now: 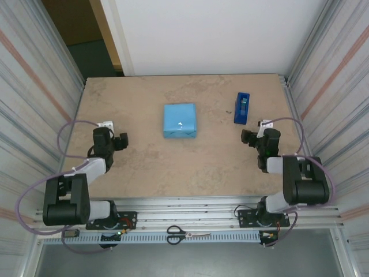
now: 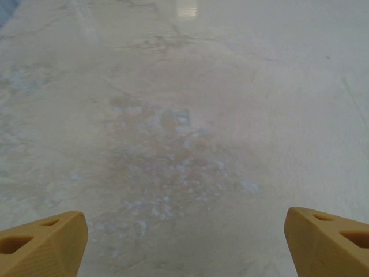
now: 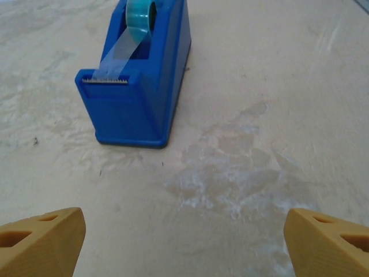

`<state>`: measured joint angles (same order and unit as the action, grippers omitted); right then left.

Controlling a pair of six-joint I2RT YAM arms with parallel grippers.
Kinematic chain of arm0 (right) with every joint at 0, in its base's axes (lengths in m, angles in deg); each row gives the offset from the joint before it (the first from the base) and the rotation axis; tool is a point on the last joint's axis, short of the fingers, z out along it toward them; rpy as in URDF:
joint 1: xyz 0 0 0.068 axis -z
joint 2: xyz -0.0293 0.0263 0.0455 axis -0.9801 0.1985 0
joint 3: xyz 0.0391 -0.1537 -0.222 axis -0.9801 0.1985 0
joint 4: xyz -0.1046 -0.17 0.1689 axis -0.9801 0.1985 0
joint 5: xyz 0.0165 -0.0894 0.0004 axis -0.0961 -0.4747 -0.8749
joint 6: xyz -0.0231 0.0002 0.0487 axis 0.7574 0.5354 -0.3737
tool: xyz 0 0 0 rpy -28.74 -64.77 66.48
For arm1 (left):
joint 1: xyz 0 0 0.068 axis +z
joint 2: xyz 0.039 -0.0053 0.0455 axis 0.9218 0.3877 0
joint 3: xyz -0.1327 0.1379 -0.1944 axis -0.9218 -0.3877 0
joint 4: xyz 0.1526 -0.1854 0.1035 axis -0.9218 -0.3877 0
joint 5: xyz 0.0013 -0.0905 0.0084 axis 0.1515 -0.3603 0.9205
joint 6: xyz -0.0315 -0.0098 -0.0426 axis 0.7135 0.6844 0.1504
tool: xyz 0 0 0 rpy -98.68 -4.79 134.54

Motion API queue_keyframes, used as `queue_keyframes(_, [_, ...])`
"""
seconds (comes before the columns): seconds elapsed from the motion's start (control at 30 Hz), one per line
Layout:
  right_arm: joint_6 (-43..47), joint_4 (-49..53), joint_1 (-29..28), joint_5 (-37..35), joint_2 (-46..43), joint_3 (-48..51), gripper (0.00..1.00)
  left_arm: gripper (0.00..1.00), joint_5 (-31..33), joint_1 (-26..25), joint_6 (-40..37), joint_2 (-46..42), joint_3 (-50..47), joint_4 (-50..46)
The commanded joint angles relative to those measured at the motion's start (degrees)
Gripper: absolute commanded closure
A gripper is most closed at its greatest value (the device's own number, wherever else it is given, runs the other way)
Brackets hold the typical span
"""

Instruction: Wrap the gift box in paper

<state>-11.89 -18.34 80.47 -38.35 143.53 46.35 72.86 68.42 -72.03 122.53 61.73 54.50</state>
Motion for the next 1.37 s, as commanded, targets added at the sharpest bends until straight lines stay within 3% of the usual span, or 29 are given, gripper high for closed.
queue_keyframes(0.0, [0.09, -4.46, 0.46, -1.86, 0.74, -0.19, 0.1, 0.11, -5.02, 1.63, -3.22, 0.68, -0.67, 11.79])
queue_keyframes(0.07, [-1.25, -4.14, 0.33, -5.97, 2.74, -1.84, 0.09, 0.11, -8.47, 2.61, -3.07, 1.64, 0.16, 11.39])
queue_keyframes(0.1, [-0.99, -2.28, -0.3, -7.06, 1.97, -2.21, 0.01, 0.12, -11.06, 2.63, -3.55, 1.93, 0.55, 11.08])
queue_keyframes(0.17, [-0.84, -2.77, -0.5, -7.73, 2.28, -2.02, 0.02, 0.12, -15.1, 2.16, -5.16, 2.52, 0.56, 12.27])
queue_keyframes(0.33, [-1.0, -1.42, -0.59, -7.83, 1.86, -2.35, 0.02, 0.1, -16.36, 0.33, -7.05, 2.74, 0.23, 13.56])
queue_keyframes(0.5, [-0.98, -1.59, -0.6, -7.92, 1.78, -2.26, 0.02, 0.08, -11.5, -1.55, -6.95, 12.52, -4.45, 32.88])
queue_keyframes(0.57, [-0.99, -1.77, -0.6, -7.88, 1.86, -2.15, 0.02, 0.07, -11.04, -2.2, -6.99, 10.58, -2.28, 24.76])
queue_keyframes(0.63, [-0.98, -1.83, -0.6, -7.83, 1.8, -2.18, 0.02, 0.03, -5.0, -1.87, -4.02, 12.48, -1.65, 26.82])
queue_keyframes(0.77, [-0.81, -1.96, -0.78, -8.13, 1.8, -2.15, 0.02, 0.01, -3.4, -2.46, -3.98, 12.14, -0.82, 24.09])
queue_keyframes(1.33, [-0.9, -1.68, -0.59, -7.83, 1.78, -2.23, 0.02, 0.01, -3.66, -2.64, -4.22, 11.4, -1.65, 25.02])
